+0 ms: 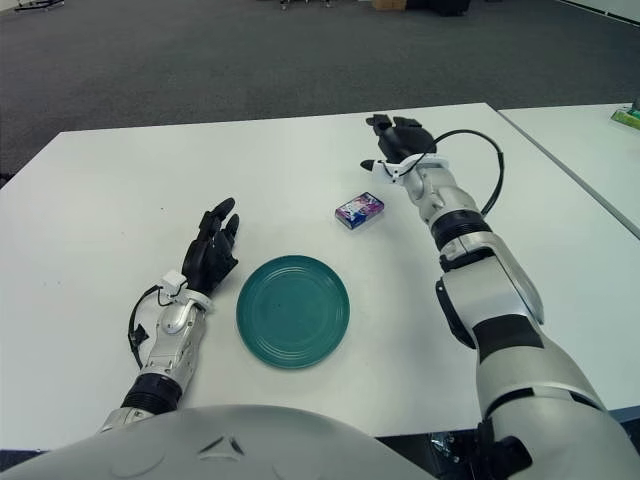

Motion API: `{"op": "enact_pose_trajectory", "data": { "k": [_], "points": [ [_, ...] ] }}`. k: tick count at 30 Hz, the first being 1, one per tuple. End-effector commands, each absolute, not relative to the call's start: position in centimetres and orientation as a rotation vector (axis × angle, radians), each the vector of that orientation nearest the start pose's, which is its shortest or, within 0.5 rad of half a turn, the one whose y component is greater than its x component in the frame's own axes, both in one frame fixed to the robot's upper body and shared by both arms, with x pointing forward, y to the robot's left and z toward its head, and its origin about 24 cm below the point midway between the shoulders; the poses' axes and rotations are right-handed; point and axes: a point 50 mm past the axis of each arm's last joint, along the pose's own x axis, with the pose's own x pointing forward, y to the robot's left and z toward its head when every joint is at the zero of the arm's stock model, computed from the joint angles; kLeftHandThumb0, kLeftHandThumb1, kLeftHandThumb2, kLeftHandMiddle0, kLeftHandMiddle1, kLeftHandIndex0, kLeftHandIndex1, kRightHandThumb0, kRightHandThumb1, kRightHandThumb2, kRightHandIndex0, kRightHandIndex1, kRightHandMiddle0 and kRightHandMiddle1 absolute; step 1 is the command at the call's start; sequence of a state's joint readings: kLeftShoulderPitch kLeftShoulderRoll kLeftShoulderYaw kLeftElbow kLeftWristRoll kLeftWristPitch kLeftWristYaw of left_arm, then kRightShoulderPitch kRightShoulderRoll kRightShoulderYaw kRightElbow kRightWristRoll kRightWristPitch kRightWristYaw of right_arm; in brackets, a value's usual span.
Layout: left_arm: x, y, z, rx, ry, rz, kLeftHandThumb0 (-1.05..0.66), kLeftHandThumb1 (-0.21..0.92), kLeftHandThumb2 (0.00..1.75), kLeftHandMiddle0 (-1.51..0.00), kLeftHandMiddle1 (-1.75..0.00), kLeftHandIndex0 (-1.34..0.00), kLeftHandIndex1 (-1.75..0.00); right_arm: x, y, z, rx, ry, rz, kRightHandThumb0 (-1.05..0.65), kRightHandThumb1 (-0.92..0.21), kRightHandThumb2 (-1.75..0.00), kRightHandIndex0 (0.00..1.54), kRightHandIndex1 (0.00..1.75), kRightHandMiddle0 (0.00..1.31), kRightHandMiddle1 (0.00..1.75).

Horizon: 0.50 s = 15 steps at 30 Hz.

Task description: Put the gum into the plate.

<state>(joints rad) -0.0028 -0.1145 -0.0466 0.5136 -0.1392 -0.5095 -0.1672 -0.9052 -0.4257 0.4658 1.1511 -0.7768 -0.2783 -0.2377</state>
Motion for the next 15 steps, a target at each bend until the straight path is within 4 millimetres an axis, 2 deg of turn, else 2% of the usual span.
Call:
{"op": "enact_pose_trajectory", "data": {
  "k": [1,4,8,15],
  "points": [
    [20.4,9.4,-5.3,-0.3,0.143,-0.116,-1.0,0.92,0.99,-0.29,-0.02,0.0,-0.72,38.9,-17.4,8.5,-1.478,-0.146,0.233,-0.76,-0.92,-0.38,0.21,0.02,0.0,0.48],
    [20.4,9.3,-5.2,-0.306,0.143,-0.116,-0.99,0.92,0.99,-0.29,-0.01,0.0,-0.74,38.6,-17.2,7.6,-1.488,-0.128,0.254,-0.75,-0.92,-0.34,0.23,0.02,0.0,0.47],
    [20.0,9.4,-5.3,-0.324,0.141,-0.099,-0.99,0.92,0.97,-0.29,-0.01,0.0,-0.77,37.4,-17.2,5.3,-1.473,-0.083,0.31,-0.69,-0.92,-0.32,0.24,0.02,0.0,0.45],
    [19.9,9.5,-5.6,-0.334,0.151,-0.084,-1.0,0.92,0.95,-0.32,-0.02,0.0,-0.8,36.6,-18.1,3.8,-1.448,-0.008,0.345,-0.63,-0.92,-0.29,0.25,0.02,0.0,0.44]
  ]
}}
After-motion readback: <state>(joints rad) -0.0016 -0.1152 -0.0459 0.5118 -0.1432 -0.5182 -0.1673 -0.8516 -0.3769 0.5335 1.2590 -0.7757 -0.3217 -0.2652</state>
